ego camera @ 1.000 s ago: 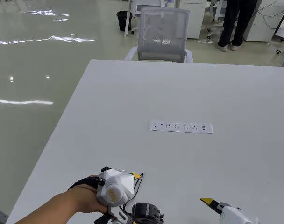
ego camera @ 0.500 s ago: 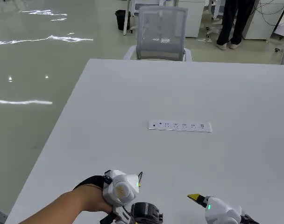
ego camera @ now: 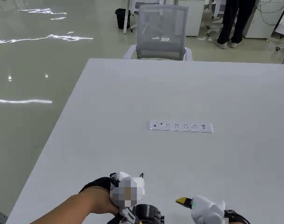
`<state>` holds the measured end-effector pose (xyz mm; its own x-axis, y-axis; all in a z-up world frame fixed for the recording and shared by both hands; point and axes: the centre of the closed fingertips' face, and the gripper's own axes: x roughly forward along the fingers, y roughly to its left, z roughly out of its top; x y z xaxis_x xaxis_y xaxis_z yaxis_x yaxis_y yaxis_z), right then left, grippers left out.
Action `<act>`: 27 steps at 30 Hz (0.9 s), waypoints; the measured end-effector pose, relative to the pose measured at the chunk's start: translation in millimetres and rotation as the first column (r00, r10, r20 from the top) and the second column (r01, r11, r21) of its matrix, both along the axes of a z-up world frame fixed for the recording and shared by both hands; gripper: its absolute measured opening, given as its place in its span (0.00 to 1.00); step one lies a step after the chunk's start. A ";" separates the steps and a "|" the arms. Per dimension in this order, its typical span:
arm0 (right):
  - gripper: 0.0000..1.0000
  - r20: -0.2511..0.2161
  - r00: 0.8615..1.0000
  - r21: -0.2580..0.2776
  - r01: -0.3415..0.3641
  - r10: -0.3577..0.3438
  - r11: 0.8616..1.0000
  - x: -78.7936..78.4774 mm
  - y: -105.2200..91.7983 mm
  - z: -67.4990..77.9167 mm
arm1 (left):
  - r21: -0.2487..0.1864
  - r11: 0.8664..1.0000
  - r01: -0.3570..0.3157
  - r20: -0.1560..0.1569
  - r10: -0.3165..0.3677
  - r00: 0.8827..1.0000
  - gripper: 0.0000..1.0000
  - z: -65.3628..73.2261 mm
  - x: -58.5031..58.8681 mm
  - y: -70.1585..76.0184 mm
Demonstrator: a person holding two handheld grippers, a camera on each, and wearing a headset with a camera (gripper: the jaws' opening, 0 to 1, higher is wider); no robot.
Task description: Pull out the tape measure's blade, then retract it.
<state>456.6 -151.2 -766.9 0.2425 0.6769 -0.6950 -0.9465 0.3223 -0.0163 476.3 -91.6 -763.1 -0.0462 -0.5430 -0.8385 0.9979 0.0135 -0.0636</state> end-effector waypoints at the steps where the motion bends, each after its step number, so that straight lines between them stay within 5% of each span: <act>1: 0.62 -0.002 1.000 -0.019 -0.013 0.012 1.000 -0.3 0.0 -3.9 | 0.002 1.000 0.000 -0.002 0.000 1.000 0.63 -0.6 0.1 -0.3; 5: 0.60 -0.019 0.999 -0.027 -0.031 0.031 0.999 0.6 4.4 -11.2 | 0.005 1.000 0.004 -0.019 -0.004 1.000 0.56 -1.9 -3.3 -1.1; 18: 0.48 -0.055 0.995 -0.074 -0.085 0.081 0.994 4.1 22.6 -26.8 | 0.048 0.999 0.025 -0.006 -0.025 1.000 0.49 -15.4 -5.7 0.3; 27: 0.37 -0.066 0.987 -0.147 -0.156 0.147 0.977 3.5 20.0 -44.3 | 0.064 0.997 0.042 -0.002 -0.042 0.999 0.45 -20.9 -6.2 -4.6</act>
<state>460.2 -131.2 -811.2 0.1046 0.5891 -0.8013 -0.9849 0.1729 -0.0015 470.1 -96.3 -784.0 -0.0683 -0.4855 -0.8715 0.9976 -0.0239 -0.0648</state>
